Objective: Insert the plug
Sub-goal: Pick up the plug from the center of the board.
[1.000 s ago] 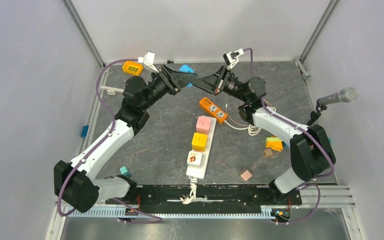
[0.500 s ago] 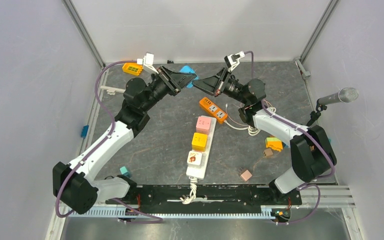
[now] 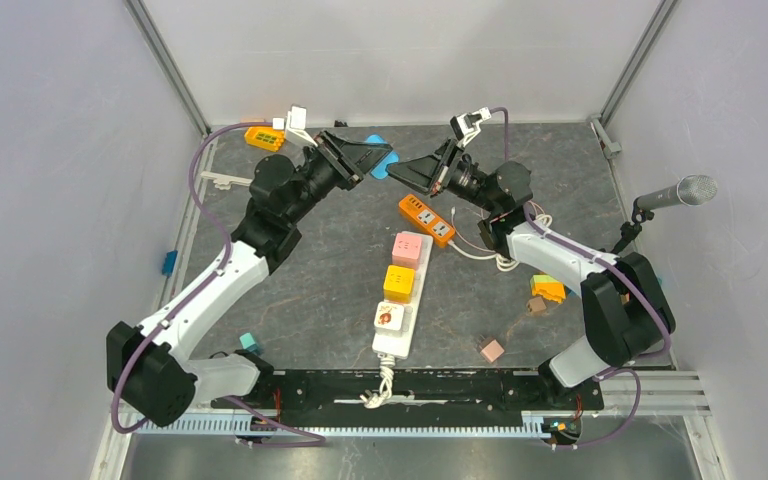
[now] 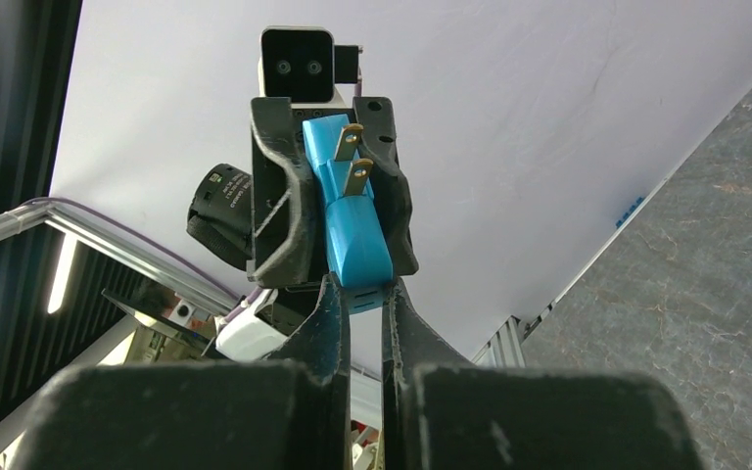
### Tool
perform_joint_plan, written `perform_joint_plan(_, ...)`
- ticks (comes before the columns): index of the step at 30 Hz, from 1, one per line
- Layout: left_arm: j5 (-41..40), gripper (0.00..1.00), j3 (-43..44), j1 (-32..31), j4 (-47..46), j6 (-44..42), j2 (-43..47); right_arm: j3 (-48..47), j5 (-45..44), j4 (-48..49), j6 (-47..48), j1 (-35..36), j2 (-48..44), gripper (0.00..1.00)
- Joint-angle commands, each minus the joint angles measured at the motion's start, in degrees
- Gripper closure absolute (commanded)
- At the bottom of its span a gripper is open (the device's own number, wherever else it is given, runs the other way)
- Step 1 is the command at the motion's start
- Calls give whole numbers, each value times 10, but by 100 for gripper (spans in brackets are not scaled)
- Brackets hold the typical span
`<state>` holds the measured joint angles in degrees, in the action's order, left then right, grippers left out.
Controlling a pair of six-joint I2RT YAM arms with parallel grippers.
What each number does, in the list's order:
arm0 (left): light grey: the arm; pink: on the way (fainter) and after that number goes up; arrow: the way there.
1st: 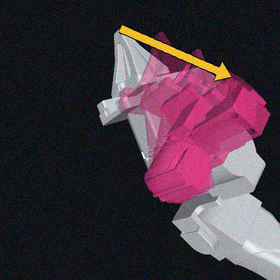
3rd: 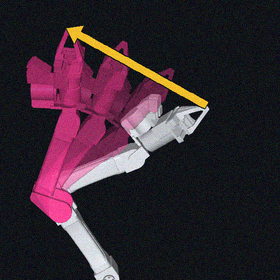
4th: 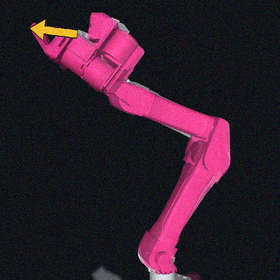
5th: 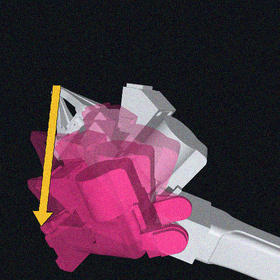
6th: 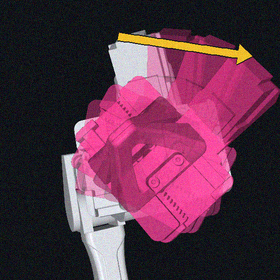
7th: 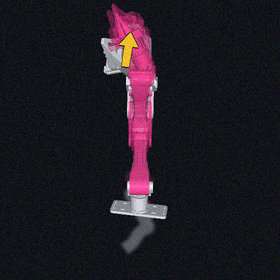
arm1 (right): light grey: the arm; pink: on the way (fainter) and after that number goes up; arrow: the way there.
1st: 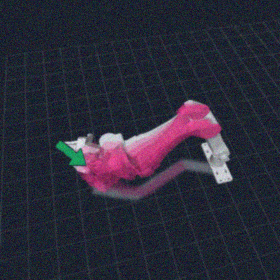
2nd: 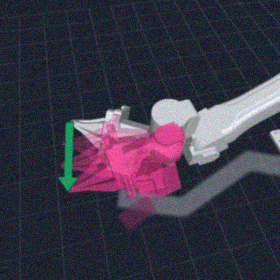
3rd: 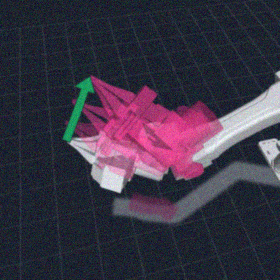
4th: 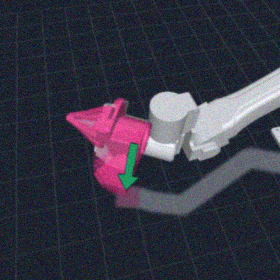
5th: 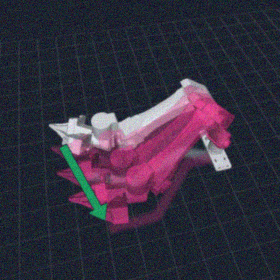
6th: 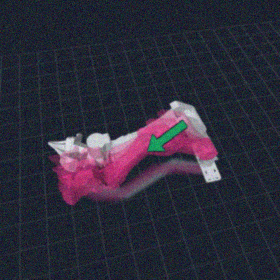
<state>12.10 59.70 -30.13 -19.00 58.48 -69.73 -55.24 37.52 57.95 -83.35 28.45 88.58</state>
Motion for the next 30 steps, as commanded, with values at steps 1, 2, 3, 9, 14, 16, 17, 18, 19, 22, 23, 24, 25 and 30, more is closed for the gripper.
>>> perform_joint_plan(1,-24,65,19,-3,-25,1,-4,2,1,43,-7,2,-15,100)
perform_joint_plan(2,-27,66,18,-6,-30,4,-5,1,1,44,-7,1,-14,100)
perform_joint_plan(3,-30,67,17,-8,-34,7,-9,0,1,44,-7,2,-13,100)
perform_joint_plan(9,-23,87,30,-18,-41,10,-29,3,4,46,-9,4,-12,100)
perform_joint_plan(14,-26,98,31,-18,-11,-4,-23,7,5,-18,37,0,-28,61)
perform_joint_plan(16,-34,98,31,-18,24,-20,-14,5,8,-59,69,-5,-38,38)
perform_joint_plan(17,-40,98,31,-18,42,-30,-9,2,9,-87,85,-9,-43,30)
perform_joint_plan(18,-46,98,31,-18,65,-43,-1,1,9,-114,103,-13,-50,23)
perform_joint_plan(19,-51,98,31,-17,89,-58,7,0,9,-139,120,-17,-56,18)
perform_joint_plan(22,-58,98,33,-16,165,-107,25,-3,8,-235,184,-32,-76,8)
perform_joint_plan(23,-57,98,36,-15,199,-126,31,-6,7,-267,206,-38,-83,5)
perform_joint_plan(24,-56,98,39,-13,234,-143,35,-11,3,-317,238,-42,-87,2)
perform_joint_plan(25,-52,98,42,-12,262,-166,38,-18,-5,-359,268,-47,-92,2)
perform_joint_plan(30,-39,98,62,-6,410,-272,53,-71,-74,-608,435,-68,-101,2)
